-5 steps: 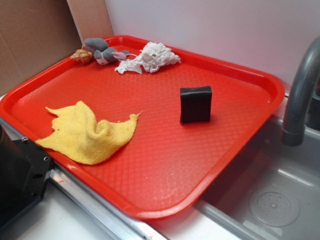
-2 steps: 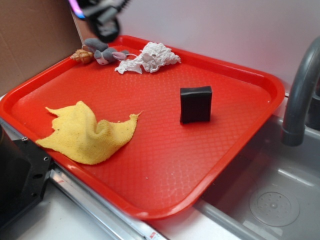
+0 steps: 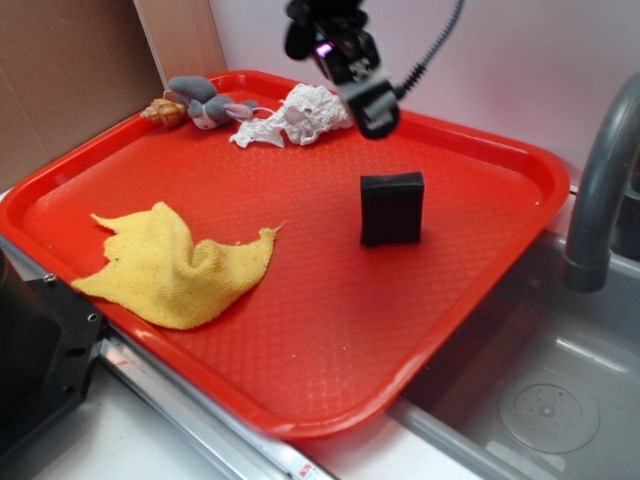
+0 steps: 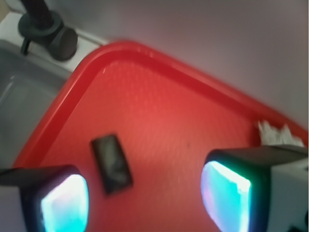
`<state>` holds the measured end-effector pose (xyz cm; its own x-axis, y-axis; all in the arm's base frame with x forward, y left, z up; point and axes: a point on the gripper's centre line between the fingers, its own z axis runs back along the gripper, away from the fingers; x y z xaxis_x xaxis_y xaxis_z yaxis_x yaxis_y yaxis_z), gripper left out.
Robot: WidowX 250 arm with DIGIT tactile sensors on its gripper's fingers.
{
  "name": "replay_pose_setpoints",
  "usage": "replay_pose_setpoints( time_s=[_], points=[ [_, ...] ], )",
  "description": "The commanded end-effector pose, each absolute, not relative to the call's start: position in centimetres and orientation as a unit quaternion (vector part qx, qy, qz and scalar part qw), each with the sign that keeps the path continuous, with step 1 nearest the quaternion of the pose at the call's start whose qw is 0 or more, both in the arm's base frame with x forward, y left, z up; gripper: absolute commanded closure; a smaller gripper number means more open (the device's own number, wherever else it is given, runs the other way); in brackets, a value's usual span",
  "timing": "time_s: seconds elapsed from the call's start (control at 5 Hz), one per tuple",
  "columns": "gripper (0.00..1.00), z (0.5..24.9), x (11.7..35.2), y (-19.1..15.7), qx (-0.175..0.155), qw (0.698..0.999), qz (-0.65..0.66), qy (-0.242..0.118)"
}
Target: Grab the black box.
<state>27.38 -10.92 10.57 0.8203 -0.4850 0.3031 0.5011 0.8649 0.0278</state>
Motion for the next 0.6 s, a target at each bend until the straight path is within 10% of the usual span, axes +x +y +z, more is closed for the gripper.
replay_pose_setpoints(
  time_s=[0.0,0.2,0.4],
  points=[
    [0.00,6.7,27.9,-13.3,-0.052,0.936,-0.324,-0.125],
    [0.00,5.2,27.0,-13.7,-0.084,0.926,-0.349,-0.117],
    [1.00,4.9,26.5,-14.1,-0.087,0.930,-0.342,-0.105]
  ],
)
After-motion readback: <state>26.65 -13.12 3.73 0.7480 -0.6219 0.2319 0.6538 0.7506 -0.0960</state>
